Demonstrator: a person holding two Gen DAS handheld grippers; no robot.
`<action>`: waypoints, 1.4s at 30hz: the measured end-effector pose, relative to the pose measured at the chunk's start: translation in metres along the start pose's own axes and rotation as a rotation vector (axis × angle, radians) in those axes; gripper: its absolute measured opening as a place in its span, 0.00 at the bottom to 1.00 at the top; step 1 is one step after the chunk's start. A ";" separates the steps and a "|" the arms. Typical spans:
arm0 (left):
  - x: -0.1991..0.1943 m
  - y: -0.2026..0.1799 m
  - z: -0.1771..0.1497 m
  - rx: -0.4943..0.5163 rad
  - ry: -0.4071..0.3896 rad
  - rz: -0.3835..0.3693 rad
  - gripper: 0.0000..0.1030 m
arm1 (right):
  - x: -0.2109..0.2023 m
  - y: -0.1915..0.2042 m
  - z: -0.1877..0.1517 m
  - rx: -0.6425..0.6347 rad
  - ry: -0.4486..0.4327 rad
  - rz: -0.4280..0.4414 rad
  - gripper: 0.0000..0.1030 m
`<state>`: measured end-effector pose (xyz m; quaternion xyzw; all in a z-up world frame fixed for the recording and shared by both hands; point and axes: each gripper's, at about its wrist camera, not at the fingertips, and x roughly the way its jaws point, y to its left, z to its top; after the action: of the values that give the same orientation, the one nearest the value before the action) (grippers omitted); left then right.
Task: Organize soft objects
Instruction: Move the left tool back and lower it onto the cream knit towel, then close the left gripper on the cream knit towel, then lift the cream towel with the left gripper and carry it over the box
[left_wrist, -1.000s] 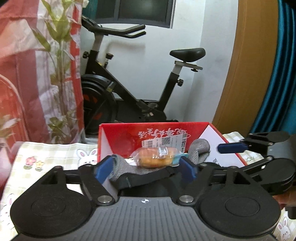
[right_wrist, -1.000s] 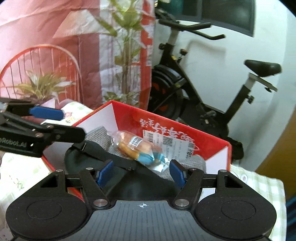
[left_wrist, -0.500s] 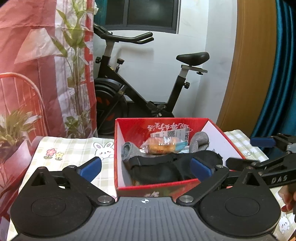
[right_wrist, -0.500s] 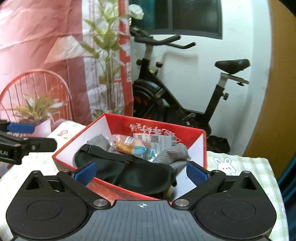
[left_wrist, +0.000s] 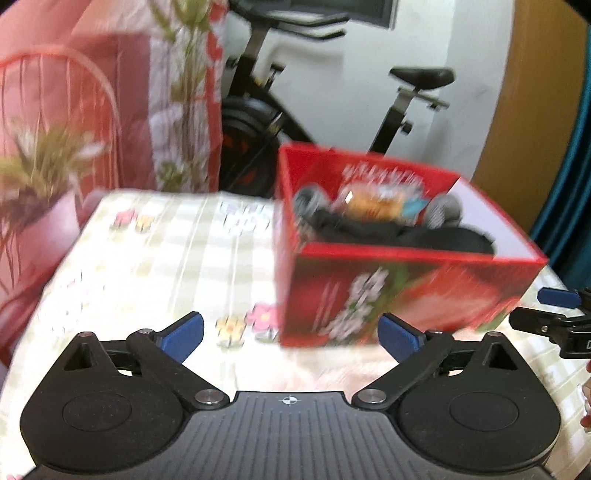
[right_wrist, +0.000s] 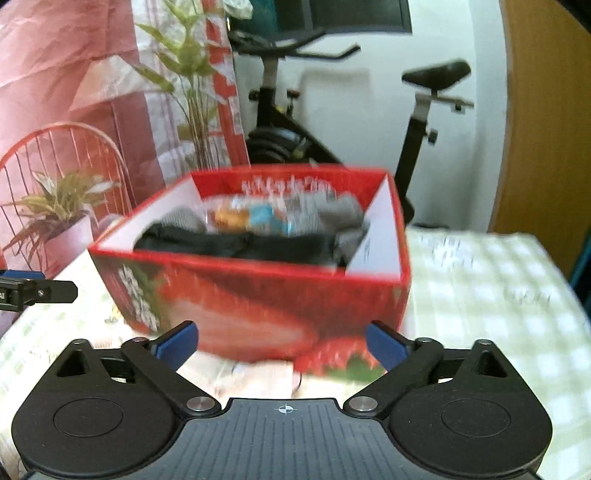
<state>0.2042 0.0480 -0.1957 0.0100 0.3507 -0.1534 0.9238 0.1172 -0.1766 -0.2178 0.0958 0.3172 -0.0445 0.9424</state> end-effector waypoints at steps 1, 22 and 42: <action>0.006 0.004 -0.004 -0.011 0.018 0.002 0.93 | 0.005 0.000 -0.005 0.005 0.016 0.002 0.87; 0.048 0.029 -0.053 -0.143 0.094 -0.022 0.65 | 0.057 -0.002 -0.052 0.067 0.156 0.081 0.43; -0.006 -0.012 -0.072 -0.081 0.011 -0.104 0.22 | -0.010 0.001 -0.063 0.061 0.063 0.073 0.19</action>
<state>0.1498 0.0479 -0.2449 -0.0449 0.3617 -0.1870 0.9122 0.0725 -0.1623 -0.2609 0.1372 0.3415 -0.0169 0.9297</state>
